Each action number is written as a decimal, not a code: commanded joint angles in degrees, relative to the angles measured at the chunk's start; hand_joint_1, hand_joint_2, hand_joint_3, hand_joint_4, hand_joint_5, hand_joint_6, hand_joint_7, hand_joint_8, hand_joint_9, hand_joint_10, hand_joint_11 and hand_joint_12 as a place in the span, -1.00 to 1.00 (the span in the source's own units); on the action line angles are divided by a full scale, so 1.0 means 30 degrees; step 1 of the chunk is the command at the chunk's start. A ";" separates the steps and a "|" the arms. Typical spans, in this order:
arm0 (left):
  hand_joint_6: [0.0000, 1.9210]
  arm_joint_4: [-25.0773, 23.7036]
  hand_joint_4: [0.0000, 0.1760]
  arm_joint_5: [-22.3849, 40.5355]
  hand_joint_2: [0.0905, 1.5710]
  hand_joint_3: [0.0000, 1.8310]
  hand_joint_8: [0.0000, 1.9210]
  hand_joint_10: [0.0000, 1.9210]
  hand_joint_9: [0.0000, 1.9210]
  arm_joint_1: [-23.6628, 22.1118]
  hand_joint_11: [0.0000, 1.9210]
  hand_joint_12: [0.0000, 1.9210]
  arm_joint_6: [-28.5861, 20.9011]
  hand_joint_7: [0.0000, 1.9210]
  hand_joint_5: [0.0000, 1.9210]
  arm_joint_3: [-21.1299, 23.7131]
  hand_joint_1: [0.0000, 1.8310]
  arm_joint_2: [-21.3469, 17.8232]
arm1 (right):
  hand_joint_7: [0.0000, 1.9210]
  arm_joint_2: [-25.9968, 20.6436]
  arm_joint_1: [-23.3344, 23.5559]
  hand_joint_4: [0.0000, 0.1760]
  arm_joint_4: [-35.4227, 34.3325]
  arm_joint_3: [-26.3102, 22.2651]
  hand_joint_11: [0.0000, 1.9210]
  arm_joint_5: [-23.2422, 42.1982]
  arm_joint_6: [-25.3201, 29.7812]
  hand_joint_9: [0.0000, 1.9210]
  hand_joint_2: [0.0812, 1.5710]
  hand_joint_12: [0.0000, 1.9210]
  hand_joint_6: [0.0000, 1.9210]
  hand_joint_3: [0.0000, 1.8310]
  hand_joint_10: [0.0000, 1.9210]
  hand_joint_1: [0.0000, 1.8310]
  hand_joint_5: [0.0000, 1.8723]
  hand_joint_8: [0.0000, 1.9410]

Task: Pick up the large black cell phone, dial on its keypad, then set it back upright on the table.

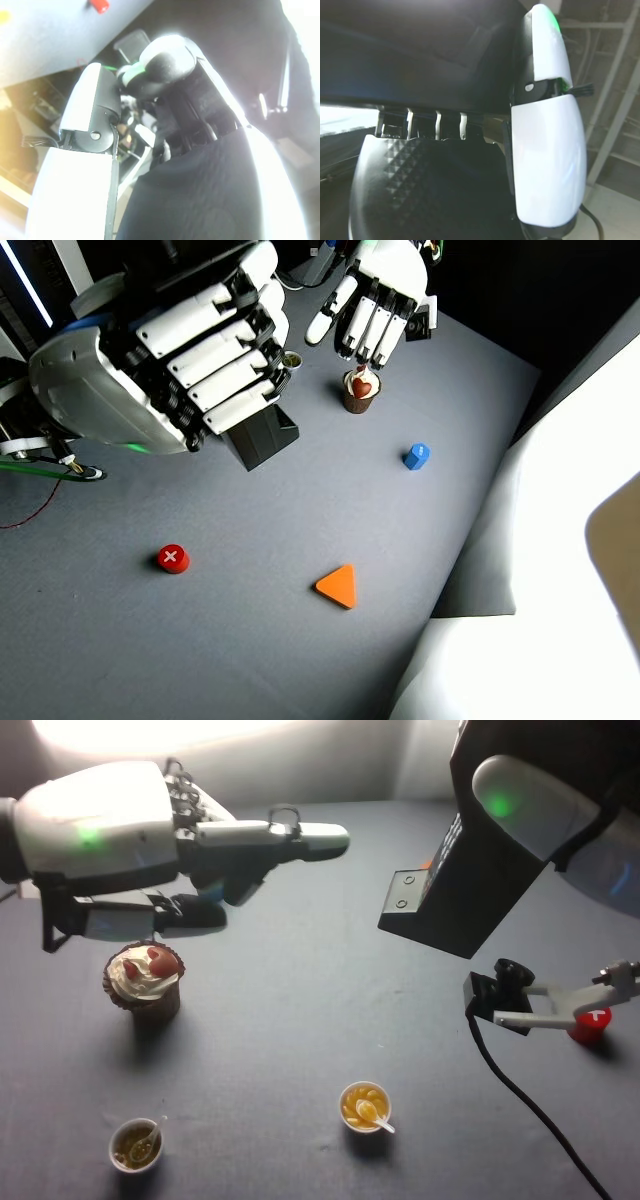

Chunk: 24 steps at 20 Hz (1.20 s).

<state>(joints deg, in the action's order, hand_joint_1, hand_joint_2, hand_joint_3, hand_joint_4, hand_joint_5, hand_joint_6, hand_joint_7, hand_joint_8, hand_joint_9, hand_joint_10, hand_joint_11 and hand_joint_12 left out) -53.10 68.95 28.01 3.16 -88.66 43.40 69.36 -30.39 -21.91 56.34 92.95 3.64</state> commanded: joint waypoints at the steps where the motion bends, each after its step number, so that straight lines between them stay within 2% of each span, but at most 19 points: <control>1: -1.00 0.1749 0.43 0.1305 0.64 -0.99 0.72 1.00 -0.03 -0.0532 0.10 1.00 0.0206 -0.36 -0.95 0.0196 0.42 -0.0031 | -0.11 -0.0254 0.0192 -1.00 0.0892 -0.0097 -0.25 0.2171 0.0361 -0.10 0.44 0.77 0.15 -1.00 0.29 0.62 -0.13 0.08; 2: -1.00 0.1841 0.46 0.1234 0.64 -0.99 0.74 1.00 -0.04 -0.0559 0.08 1.00 0.0267 -0.37 -0.95 0.0358 0.42 -0.0006 | -0.10 -0.0254 0.0192 -1.00 0.0892 -0.0100 -0.25 0.2171 0.0361 -0.10 0.44 0.77 0.14 -1.00 0.29 0.62 -0.13 0.08; 4: -1.00 0.1933 0.32 0.1059 0.65 -0.99 0.74 1.00 -0.01 -0.0706 0.13 1.00 0.0466 -0.38 -0.97 0.0864 0.41 0.0063 | -0.13 -0.0266 0.0219 -1.00 0.0892 -0.0112 -0.26 0.2171 0.0361 -0.11 0.44 0.78 0.15 -1.00 0.29 0.62 -0.12 0.11; 5: -1.00 0.1935 0.37 0.0938 0.65 -0.99 0.74 1.00 -0.01 -0.0796 0.13 1.00 0.0511 -0.38 -0.97 0.1115 0.41 0.0116 | -0.13 -0.0285 0.0220 -1.00 0.0892 -0.0139 -0.27 0.2171 0.0361 -0.11 0.45 0.79 0.15 -1.00 0.29 0.62 -0.11 0.11; 8: -1.00 0.2015 0.31 0.0673 0.65 -0.99 0.74 1.00 0.00 -0.0985 0.14 1.00 0.0672 -0.38 -0.97 0.1632 0.41 0.0242 | -0.12 -0.0321 0.0220 -1.00 0.0894 -0.0165 -0.23 0.2171 0.0361 -0.09 0.44 0.76 0.13 -1.00 0.26 0.62 -0.09 0.09; 10: -1.00 0.2254 0.53 0.0635 0.65 -0.99 0.74 1.00 -0.03 -0.0992 0.10 1.00 0.0769 -0.38 -0.97 0.1901 0.41 0.0286 | -0.10 -0.0321 0.0228 -1.00 0.0894 -0.0165 -0.23 0.2171 0.0361 -0.08 0.43 0.76 0.11 -1.00 0.25 0.62 -0.10 0.08; 13: -1.00 0.2605 0.28 0.0730 0.65 -0.99 0.74 1.00 -0.03 -0.1008 0.11 1.00 0.0905 -0.38 -0.97 0.2320 0.41 0.0328 | -0.09 -0.0319 0.0240 -1.00 0.0894 -0.0167 -0.27 0.2169 0.0361 -0.10 0.43 0.77 0.12 -1.00 0.28 0.62 -0.09 0.09; 14: -1.00 0.2706 0.29 0.0719 0.65 -0.99 0.74 1.00 -0.04 -0.1011 0.10 1.00 0.0968 -0.38 -0.97 0.2524 0.41 0.0332 | -0.10 -0.0321 0.0240 -1.00 0.0894 -0.0167 -0.26 0.2169 0.0361 -0.11 0.43 0.76 0.12 -1.00 0.29 0.62 -0.09 0.09; 17: -1.00 0.2891 0.47 0.0749 0.64 -0.99 0.73 1.00 -0.06 -0.1023 0.05 1.00 0.1067 -0.37 -0.96 0.3017 0.41 0.0338 | -0.09 -0.0348 0.0240 -1.00 0.0894 -0.0167 -0.26 0.2169 0.0361 -0.11 0.43 0.74 0.11 -1.00 0.26 0.62 -0.06 0.08; 18: -1.00 0.2966 0.53 0.0816 0.64 -0.99 0.73 1.00 -0.03 -0.1027 0.07 1.00 0.1176 -0.37 -0.97 0.3191 0.41 0.0349 | -0.06 -0.0357 0.0240 -1.00 0.0894 -0.0167 -0.29 0.2169 0.0361 -0.12 0.43 0.53 0.15 -1.00 0.36 0.52 -0.06 0.09; 20: -1.00 0.3071 0.52 0.0919 0.64 -0.99 0.71 1.00 -0.03 -0.1031 0.08 1.00 0.1325 -0.36 -0.97 0.3527 0.41 0.0422 | -0.06 -0.0388 0.0240 -1.00 0.0894 -0.0169 -0.29 0.2169 0.0361 -0.13 0.43 0.46 0.17 -1.00 0.39 0.49 -0.07 0.09; 21: -1.00 0.3071 0.45 0.0927 0.63 -1.00 0.70 1.00 -0.02 -0.1031 0.10 1.00 0.1388 -0.35 -0.96 0.3691 0.42 0.0464 | -0.05 -0.0394 0.0240 -1.00 0.0894 -0.0169 -0.29 0.2169 0.0361 -0.10 0.42 0.70 0.13 -1.00 0.28 0.60 -0.07 0.05; 22: -1.00 0.3071 0.47 0.0868 0.63 -1.00 0.70 1.00 -0.07 -0.1031 0.06 1.00 0.1438 -0.35 -0.96 0.3844 0.42 0.0517 | -0.07 -0.0396 0.0240 -1.00 0.0894 -0.0167 -0.29 0.2169 0.0361 -0.11 0.43 0.75 0.16 -1.00 0.27 0.62 -0.09 0.06; 23: -1.00 0.3071 0.50 0.0810 0.63 -1.00 0.70 1.00 -0.06 -0.1029 0.05 1.00 0.1453 -0.35 -0.97 0.3867 0.42 0.0569 | -0.05 -0.0396 0.0240 -1.00 0.0894 -0.0167 -0.31 0.2169 0.0361 -0.13 0.44 0.55 0.20 -1.00 0.37 0.52 -0.09 0.07; 24: -1.00 0.3065 0.46 0.0688 0.63 -1.00 0.70 1.00 -0.06 -0.1027 0.05 1.00 0.1520 -0.35 -0.97 0.3784 0.42 0.0588 | -0.03 -0.0380 0.0240 -1.00 0.0894 -0.0154 -0.28 0.2169 0.0361 -0.13 0.43 0.48 0.19 -1.00 0.38 0.50 -0.07 0.05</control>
<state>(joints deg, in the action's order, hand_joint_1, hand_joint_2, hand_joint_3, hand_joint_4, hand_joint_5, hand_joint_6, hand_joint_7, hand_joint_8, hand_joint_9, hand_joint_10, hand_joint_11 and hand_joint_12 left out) -48.47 66.37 26.35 7.51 -77.45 45.36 69.01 -30.39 -21.82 56.03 92.77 3.64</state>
